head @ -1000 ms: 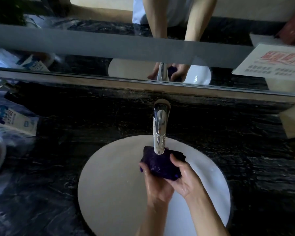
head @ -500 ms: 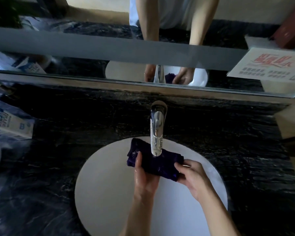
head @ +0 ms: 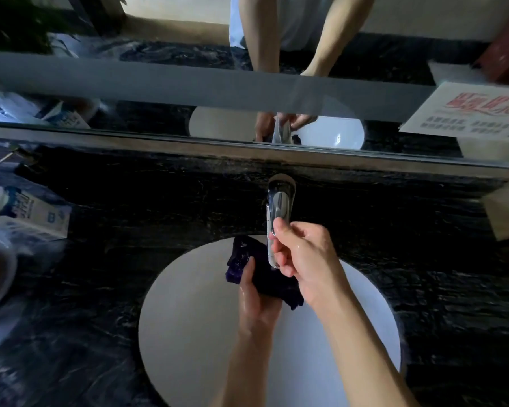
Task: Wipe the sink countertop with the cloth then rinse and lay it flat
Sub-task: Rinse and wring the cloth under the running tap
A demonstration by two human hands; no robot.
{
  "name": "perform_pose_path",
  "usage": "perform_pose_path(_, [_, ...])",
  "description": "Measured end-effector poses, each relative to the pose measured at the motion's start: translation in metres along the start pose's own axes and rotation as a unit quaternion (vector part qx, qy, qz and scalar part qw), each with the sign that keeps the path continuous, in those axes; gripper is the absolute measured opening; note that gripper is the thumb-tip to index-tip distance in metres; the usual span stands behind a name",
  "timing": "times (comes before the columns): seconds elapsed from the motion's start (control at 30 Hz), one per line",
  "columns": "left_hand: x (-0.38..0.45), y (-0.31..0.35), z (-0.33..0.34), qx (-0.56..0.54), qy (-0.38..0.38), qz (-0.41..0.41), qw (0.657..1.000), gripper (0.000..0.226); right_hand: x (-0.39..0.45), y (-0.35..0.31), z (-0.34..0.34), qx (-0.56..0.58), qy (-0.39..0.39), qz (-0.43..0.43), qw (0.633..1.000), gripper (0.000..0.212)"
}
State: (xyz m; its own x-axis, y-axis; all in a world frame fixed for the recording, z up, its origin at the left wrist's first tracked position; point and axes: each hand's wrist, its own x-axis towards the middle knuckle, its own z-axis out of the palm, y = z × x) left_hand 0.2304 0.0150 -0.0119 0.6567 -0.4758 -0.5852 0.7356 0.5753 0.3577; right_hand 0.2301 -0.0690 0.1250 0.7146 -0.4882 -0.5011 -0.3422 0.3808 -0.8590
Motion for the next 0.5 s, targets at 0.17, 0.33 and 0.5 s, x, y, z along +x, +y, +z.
perform_pose_path(0.17, [-0.004,0.005,0.005,0.001,-0.013,-0.011,1.000,0.059,0.002,0.011,-0.003,-0.051,0.001,0.016,0.999,0.032])
perform_pose_path(0.33, [-0.005,0.009,0.004,-0.019,0.005,-0.013,1.000,0.045,0.005,0.022,-0.005,-0.085,0.006,0.022,0.996,0.034])
perform_pose_path(0.5, [-0.007,0.012,0.000,-0.042,0.041,-0.012,0.998,0.064,0.003,0.052,-0.032,0.025,0.143,-0.013,0.989,0.028])
